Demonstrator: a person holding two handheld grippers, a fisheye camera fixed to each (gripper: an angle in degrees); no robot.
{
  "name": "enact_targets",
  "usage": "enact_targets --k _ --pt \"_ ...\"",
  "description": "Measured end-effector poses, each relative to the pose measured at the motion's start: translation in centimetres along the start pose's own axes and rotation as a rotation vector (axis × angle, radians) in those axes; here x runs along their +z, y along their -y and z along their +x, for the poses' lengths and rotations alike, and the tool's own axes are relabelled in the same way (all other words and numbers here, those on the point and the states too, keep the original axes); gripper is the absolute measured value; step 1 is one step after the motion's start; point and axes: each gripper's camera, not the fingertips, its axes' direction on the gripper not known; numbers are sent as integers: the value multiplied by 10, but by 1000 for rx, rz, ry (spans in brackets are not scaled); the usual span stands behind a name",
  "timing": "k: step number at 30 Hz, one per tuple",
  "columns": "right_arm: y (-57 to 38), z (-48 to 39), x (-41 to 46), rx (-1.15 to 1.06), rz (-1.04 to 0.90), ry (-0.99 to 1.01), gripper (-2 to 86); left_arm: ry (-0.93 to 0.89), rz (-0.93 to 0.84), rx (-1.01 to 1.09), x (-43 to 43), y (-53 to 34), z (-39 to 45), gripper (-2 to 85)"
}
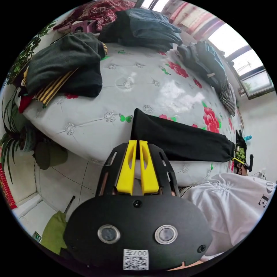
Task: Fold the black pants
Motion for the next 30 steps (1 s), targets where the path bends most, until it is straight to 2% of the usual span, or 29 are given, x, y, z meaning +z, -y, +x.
enact_targets --k 2,6,10,15,17,21,27,30 --pt "-6 2 3 10 -37 15 -1 -23 -67 -86 17 -9 -13 41" --pt "-31 9 -9 32 -11 6 -1 -122 55 -191 3 -34 -26 62" --pt "-70 27 -45 178 178 81 -3 -278 143 -259 6 -46 -36 112" --pt "-87 17 -66 211 305 185 -3 -160 105 -244 31 -28 -26 130" --pt "-84 4 -75 170 339 221 -3 23 51 -203 37 -19 -9 109" --pt "-81 -12 -91 104 386 259 -4 194 53 -143 44 -18 14 85" --pt "-84 -19 -117 45 442 301 -3 154 54 -159 49 -19 7 28" --pt "-95 -13 -129 47 470 318 -3 -52 155 -234 39 -30 -19 21"
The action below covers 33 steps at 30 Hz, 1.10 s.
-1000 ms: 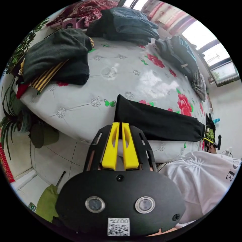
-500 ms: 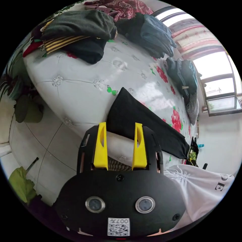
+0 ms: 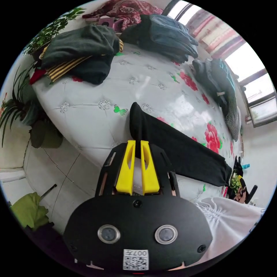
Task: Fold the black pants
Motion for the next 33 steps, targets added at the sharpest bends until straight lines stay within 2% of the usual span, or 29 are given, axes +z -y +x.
enact_targets --k 2,3,6,10,12,16,19,22,28,31,33 --pt "-7 5 -16 9 20 7 -3 -157 71 -60 -14 -4 -18 19" --pt "-9 7 -20 12 24 9 -3 -177 87 -54 -19 -5 -18 18" --pt "-19 19 -41 36 45 15 -3 -263 160 66 -43 -3 2 19" --pt "-32 40 -67 76 71 25 -3 -401 172 333 -63 4 70 18" --pt "-37 47 -78 88 84 20 -3 -467 139 481 -62 1 112 18" --pt "-52 68 -101 124 107 14 -3 -593 -41 773 -20 -28 211 21" --pt "-66 87 -118 165 112 11 -3 -558 -189 923 34 -53 258 23" --pt "-82 110 -141 199 121 -2 -2 -535 -312 925 70 -58 275 26" --pt "-113 170 -178 313 176 -26 6 -516 -317 942 81 -70 288 49" --pt "-118 211 -181 409 185 40 27 -587 -389 920 91 -74 292 83" --pt "-118 236 -178 475 181 87 41 -598 -358 931 80 -75 296 97"
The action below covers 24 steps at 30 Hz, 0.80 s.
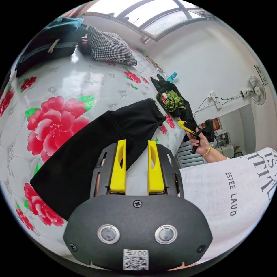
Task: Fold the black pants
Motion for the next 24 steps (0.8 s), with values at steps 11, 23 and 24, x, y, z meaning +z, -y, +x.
enact_targets --k 11,23,24 --pt "47 90 47 328 -3 182 90 218 162 -431 -77 -63 -59 89" --pt "91 -112 36 -359 -68 163 5 223 323 -747 -128 -114 -124 83" --pt "88 -135 36 -436 -81 174 4 213 327 -746 -129 -114 -127 83"
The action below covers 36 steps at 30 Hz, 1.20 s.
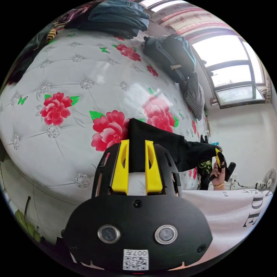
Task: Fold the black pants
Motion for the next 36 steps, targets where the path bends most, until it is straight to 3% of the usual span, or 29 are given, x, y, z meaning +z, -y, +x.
enact_targets --k 2,7,11,13,20,25,29,32,36 --pt "11 -86 27 -280 -79 56 5 -29 -9 9 1 8 -6 83" --pt "-24 -203 139 -603 -319 272 11 -67 -1 1 -7 13 -25 84" --pt "-78 -219 273 -527 -724 396 30 -95 -2 -42 -18 8 -53 88" --pt "-85 -210 291 -459 -797 439 38 -116 -15 -63 -21 5 -63 90" --pt "-49 -100 211 -44 -459 269 76 -200 7 -35 -57 4 -102 108" --pt "-71 -33 196 183 -432 195 105 -275 -131 138 -44 26 -94 151" --pt "-88 -33 248 207 -570 232 104 -314 -284 236 3 46 -62 153" --pt "-77 -38 266 186 -581 184 84 -245 -339 229 20 63 -53 75" --pt "-40 -38 259 116 -537 198 67 -282 -319 275 24 89 -30 64"
